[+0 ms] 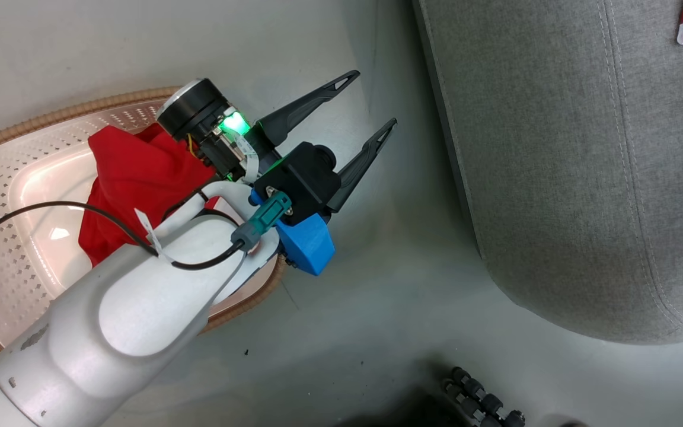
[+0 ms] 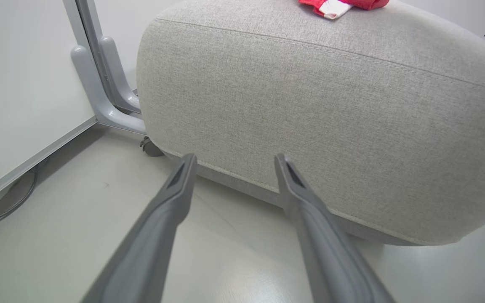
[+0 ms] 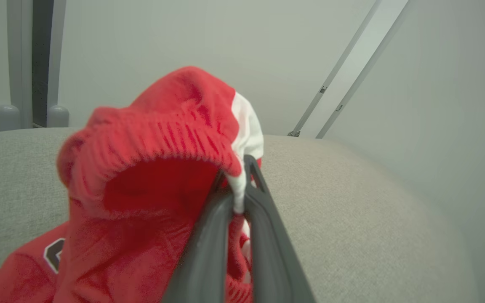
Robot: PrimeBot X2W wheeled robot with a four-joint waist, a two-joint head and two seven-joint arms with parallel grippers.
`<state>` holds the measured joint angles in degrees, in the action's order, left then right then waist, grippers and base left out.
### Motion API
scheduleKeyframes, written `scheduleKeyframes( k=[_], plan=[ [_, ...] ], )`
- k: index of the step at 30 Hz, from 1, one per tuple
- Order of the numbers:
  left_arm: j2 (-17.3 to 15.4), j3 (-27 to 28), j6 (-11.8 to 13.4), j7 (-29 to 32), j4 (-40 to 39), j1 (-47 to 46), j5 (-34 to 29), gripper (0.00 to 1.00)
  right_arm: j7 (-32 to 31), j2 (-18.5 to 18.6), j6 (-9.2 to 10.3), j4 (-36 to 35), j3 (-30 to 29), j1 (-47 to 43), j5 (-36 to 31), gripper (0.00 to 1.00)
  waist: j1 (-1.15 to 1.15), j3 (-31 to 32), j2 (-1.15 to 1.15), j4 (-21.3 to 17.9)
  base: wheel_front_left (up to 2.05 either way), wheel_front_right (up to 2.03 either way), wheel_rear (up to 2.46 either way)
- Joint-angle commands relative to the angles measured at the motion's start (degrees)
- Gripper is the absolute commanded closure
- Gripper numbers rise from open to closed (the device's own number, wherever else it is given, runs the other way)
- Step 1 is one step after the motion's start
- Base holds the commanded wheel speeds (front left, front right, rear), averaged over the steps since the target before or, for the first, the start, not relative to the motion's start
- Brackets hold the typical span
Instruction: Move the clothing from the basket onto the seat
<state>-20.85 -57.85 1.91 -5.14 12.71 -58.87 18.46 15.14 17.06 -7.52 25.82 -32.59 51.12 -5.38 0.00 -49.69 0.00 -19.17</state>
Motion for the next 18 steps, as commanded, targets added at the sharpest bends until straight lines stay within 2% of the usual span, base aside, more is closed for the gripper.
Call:
scheduleKeyframes(
  k=[1,6,7,8,18],
  plan=[
    [-0.4,-0.1,0.1,-0.2,-0.1,-0.5,0.1,0.0,0.0,-0.2,0.06,1.4,0.3,-0.8,0.1,1.0,0.0,0.0,0.0,0.1,0.0,0.0,0.0],
    [-0.6,-0.1,0.3,-0.2,-0.1,-0.9,0.3,0.0,0.0,0.9,0.06,6.7,0.4,0.0,1.8,1.0,0.0,0.4,0.0,0.4,0.0,0.0,0.0],
    [-0.7,-0.2,0.3,-0.2,0.0,-0.8,0.4,0.0,0.0,1.1,0.06,7.3,0.3,0.2,2.1,0.69,0.0,0.5,0.0,0.4,0.0,0.0,0.0],
    [-0.7,-0.2,0.3,-0.2,0.1,-0.7,0.5,0.0,0.0,1.3,0.06,7.8,0.3,0.2,2.3,0.0,0.0,0.8,0.0,0.4,0.0,0.0,0.0],
    [0.6,-0.3,1.1,-3.3,2.1,1.8,1.8,0.0,0.0,0.5,0.06,3.5,1.2,-7.9,4.5,0.0,0.0,6.7,0.0,0.5,0.0,0.0,0.0]
  ],
)
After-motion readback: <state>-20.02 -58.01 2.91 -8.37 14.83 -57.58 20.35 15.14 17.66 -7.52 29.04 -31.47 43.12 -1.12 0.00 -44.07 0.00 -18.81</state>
